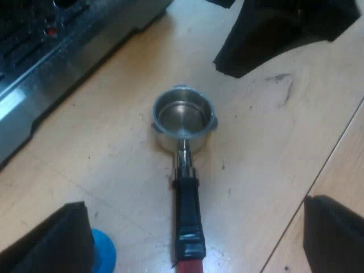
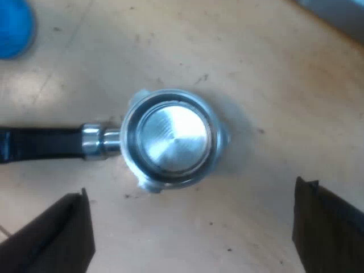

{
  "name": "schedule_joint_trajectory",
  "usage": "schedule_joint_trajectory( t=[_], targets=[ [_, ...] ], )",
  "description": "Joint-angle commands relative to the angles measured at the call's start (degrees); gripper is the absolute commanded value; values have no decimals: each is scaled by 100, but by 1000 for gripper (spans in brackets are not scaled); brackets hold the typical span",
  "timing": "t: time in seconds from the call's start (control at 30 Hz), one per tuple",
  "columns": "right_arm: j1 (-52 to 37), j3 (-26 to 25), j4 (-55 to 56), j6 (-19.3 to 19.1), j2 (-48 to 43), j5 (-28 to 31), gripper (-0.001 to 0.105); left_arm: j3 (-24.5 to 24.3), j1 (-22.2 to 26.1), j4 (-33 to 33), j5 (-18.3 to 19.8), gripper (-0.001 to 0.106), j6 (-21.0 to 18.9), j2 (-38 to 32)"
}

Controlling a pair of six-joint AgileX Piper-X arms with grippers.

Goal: Put the handle in the coffee machine

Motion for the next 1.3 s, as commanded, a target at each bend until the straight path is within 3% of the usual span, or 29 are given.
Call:
schedule_joint_trajectory(
  t=[0.03,0.43,1.3],
  targets=[
    [-110,-61,-36,-99,153,-387,74,-15,-28,-105,71,78,-12,74],
    [-114,-453,-339,-562,1132,-537,74,-15,-28,-105,70,78,-12,97],
    [-114,-565,-464,-604,2178,-639,74,-15,-28,-105,70,78,-12,97]
  ],
)
